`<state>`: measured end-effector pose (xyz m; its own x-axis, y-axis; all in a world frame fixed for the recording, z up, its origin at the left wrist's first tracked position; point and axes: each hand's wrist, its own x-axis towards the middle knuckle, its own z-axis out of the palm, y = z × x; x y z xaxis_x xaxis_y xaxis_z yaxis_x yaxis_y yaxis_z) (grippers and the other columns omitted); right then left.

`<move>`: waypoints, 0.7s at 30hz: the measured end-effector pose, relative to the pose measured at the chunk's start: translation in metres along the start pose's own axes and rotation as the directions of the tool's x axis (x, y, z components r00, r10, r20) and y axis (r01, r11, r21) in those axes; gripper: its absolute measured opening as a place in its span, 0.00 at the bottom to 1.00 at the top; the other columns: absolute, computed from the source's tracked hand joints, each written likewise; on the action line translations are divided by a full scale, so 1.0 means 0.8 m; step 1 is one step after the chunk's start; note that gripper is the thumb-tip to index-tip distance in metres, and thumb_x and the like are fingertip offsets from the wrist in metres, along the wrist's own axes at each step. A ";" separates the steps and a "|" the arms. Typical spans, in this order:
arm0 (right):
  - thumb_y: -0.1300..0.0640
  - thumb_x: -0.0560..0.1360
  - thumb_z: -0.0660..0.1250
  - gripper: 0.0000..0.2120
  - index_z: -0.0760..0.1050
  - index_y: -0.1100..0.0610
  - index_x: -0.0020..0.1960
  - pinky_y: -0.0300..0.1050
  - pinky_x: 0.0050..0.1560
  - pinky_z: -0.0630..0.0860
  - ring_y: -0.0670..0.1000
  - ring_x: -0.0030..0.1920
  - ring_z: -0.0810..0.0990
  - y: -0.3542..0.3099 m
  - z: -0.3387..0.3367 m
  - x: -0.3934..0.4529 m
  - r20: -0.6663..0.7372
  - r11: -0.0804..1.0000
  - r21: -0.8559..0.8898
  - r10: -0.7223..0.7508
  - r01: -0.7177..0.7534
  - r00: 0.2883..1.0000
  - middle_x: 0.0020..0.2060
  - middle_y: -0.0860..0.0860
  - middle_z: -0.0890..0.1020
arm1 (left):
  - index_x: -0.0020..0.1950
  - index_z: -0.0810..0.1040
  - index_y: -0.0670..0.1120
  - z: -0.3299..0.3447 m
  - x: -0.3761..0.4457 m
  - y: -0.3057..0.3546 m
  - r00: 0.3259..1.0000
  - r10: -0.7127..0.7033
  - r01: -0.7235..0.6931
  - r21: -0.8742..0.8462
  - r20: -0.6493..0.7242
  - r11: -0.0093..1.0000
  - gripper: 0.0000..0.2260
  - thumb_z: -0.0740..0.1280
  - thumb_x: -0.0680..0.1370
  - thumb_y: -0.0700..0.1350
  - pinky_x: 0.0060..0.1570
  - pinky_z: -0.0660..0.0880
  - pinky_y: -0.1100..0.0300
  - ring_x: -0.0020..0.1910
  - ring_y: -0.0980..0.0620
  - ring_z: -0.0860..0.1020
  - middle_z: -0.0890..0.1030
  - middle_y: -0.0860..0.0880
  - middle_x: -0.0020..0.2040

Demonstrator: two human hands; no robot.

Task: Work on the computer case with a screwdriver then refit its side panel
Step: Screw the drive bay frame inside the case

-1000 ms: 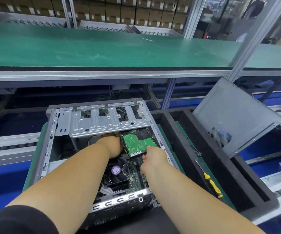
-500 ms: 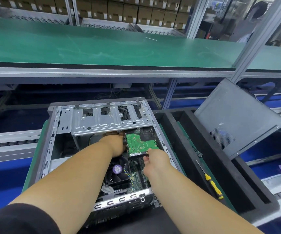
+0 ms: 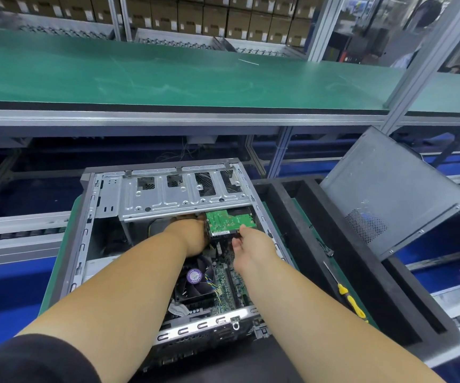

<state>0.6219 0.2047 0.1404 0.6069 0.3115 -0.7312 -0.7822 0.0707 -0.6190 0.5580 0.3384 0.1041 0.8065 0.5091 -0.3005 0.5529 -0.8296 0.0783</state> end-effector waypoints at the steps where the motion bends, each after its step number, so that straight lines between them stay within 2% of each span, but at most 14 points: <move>1: 0.61 0.82 0.63 0.11 0.76 0.62 0.63 0.42 0.50 0.72 0.44 0.39 0.74 0.000 0.003 0.002 0.008 1.000 0.011 -0.008 0.008 1.000 0.43 0.49 0.74 | 0.75 0.63 0.41 0.001 0.002 -0.001 1.000 0.007 -0.007 -0.015 -0.010 1.000 0.27 0.60 0.79 0.51 0.64 0.70 0.52 0.65 0.41 0.73 0.76 0.41 0.66; 3: 0.61 0.83 0.61 0.12 0.75 0.60 0.65 0.42 0.49 0.72 0.44 0.40 0.74 -0.006 0.012 0.004 0.017 0.999 0.048 -0.003 0.003 1.000 0.45 0.48 0.75 | 0.73 0.66 0.43 0.004 0.002 -0.002 1.000 0.017 -0.018 -0.050 -0.026 0.999 0.25 0.61 0.78 0.52 0.63 0.71 0.53 0.64 0.42 0.74 0.76 0.42 0.66; 6: 0.60 0.83 0.60 0.16 0.72 0.62 0.69 0.47 0.60 0.71 0.48 0.49 0.77 -0.008 0.019 0.004 0.053 0.999 -0.026 -0.031 0.032 0.998 0.46 0.50 0.76 | 0.74 0.63 0.41 0.005 0.003 -0.002 1.000 -0.001 0.000 -0.073 -0.006 0.997 0.28 0.62 0.78 0.54 0.62 0.70 0.52 0.64 0.41 0.73 0.75 0.41 0.66; 7: 0.59 0.82 0.62 0.15 0.72 0.62 0.67 0.48 0.60 0.72 0.50 0.53 0.78 -0.009 0.024 0.003 0.028 0.999 -0.022 -0.037 0.037 0.999 0.48 0.51 0.77 | 0.73 0.63 0.41 0.005 0.003 -0.001 1.000 -0.006 0.004 -0.065 -0.024 0.998 0.28 0.62 0.78 0.55 0.61 0.70 0.52 0.64 0.41 0.73 0.75 0.41 0.66; 9: 0.59 0.81 0.64 0.09 0.76 0.59 0.61 0.45 0.55 0.69 0.49 0.54 0.77 -0.008 0.025 0.004 -0.015 0.999 0.046 -0.027 0.028 1.000 0.49 0.49 0.75 | 0.72 0.65 0.41 0.008 0.005 -0.003 1.000 -0.009 0.008 -0.055 -0.024 0.998 0.27 0.62 0.78 0.56 0.60 0.70 0.53 0.63 0.41 0.74 0.76 0.42 0.65; 11: 0.60 0.82 0.62 0.09 0.75 0.59 0.61 0.41 0.52 0.71 0.49 0.59 0.77 -0.007 0.027 0.003 0.009 0.996 0.094 -0.001 0.001 1.000 0.58 0.51 0.76 | 0.69 0.69 0.42 0.007 0.005 -0.003 0.999 0.002 -0.004 -0.056 -0.032 0.998 0.25 0.63 0.78 0.56 0.57 0.71 0.54 0.62 0.41 0.75 0.77 0.42 0.63; 13: 0.60 0.83 0.57 0.18 0.67 0.62 0.72 0.33 0.51 0.74 0.52 0.70 0.72 -0.012 0.025 0.009 -0.005 0.999 0.039 -0.010 0.010 1.000 0.71 0.54 0.72 | 0.66 0.72 0.44 0.008 0.007 -0.004 1.000 0.002 -0.004 -0.081 -0.028 0.997 0.21 0.63 0.78 0.55 0.55 0.71 0.55 0.59 0.42 0.76 0.78 0.43 0.61; 14: 0.60 0.84 0.56 0.21 0.62 0.61 0.76 0.31 0.57 0.70 0.52 0.72 0.69 -0.011 0.026 0.010 -0.042 0.991 -0.118 -0.073 0.067 0.996 0.73 0.53 0.69 | 0.65 0.74 0.44 0.007 0.007 -0.004 1.000 0.005 -0.007 -0.092 -0.027 0.996 0.20 0.63 0.78 0.55 0.54 0.71 0.55 0.59 0.42 0.76 0.79 0.43 0.60; 15: 0.59 0.84 0.57 0.23 0.60 0.60 0.78 0.34 0.62 0.68 0.52 0.73 0.68 -0.008 0.026 0.008 -0.053 0.958 -0.252 -0.158 0.140 0.986 0.74 0.53 0.68 | 0.64 0.74 0.44 0.007 0.008 -0.004 1.000 0.005 -0.007 -0.091 -0.031 0.996 0.19 0.63 0.79 0.55 0.54 0.71 0.55 0.58 0.42 0.77 0.79 0.43 0.60; 16: 0.59 0.84 0.58 0.22 0.61 0.61 0.77 0.38 0.65 0.68 0.54 0.72 0.69 -0.007 0.025 0.009 -0.050 0.991 -0.083 -0.112 0.108 0.992 0.73 0.55 0.69 | 0.63 0.75 0.44 0.006 0.007 -0.003 1.000 -0.002 -0.001 -0.089 -0.026 0.996 0.19 0.62 0.79 0.55 0.54 0.71 0.55 0.58 0.42 0.77 0.79 0.43 0.60; 17: 0.61 0.83 0.59 0.20 0.65 0.64 0.74 0.41 0.66 0.70 0.55 0.71 0.71 -0.006 0.026 0.007 0.023 0.982 0.186 -0.036 0.031 0.999 0.72 0.58 0.71 | 0.64 0.75 0.44 0.008 0.009 -0.004 0.999 -0.004 0.001 -0.089 -0.035 0.996 0.19 0.62 0.79 0.55 0.55 0.71 0.55 0.59 0.42 0.76 0.79 0.43 0.60; 18: 0.63 0.83 0.60 0.18 0.68 0.67 0.71 0.41 0.67 0.70 0.56 0.70 0.72 -0.009 0.028 0.007 0.104 0.964 0.267 -0.053 0.023 0.993 0.70 0.61 0.72 | 0.64 0.75 0.44 0.007 0.009 -0.004 0.999 -0.012 0.009 -0.095 -0.038 0.995 0.19 0.62 0.79 0.55 0.55 0.71 0.55 0.59 0.42 0.76 0.79 0.43 0.60; 21: 0.68 0.80 0.63 0.16 0.71 0.71 0.67 0.40 0.70 0.68 0.57 0.70 0.72 -0.007 0.025 0.002 0.154 0.950 0.307 -0.102 0.051 0.983 0.68 0.62 0.73 | 0.63 0.75 0.46 0.007 0.009 -0.005 0.998 -0.044 0.039 -0.114 -0.045 0.993 0.17 0.61 0.80 0.54 0.54 0.71 0.55 0.58 0.43 0.77 0.80 0.44 0.59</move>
<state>0.6246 0.2239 0.1484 0.6546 0.4450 -0.6111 -0.7559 0.3742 -0.5372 0.5605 0.3445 0.0958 0.7899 0.5550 -0.2607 0.6040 -0.7777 0.1745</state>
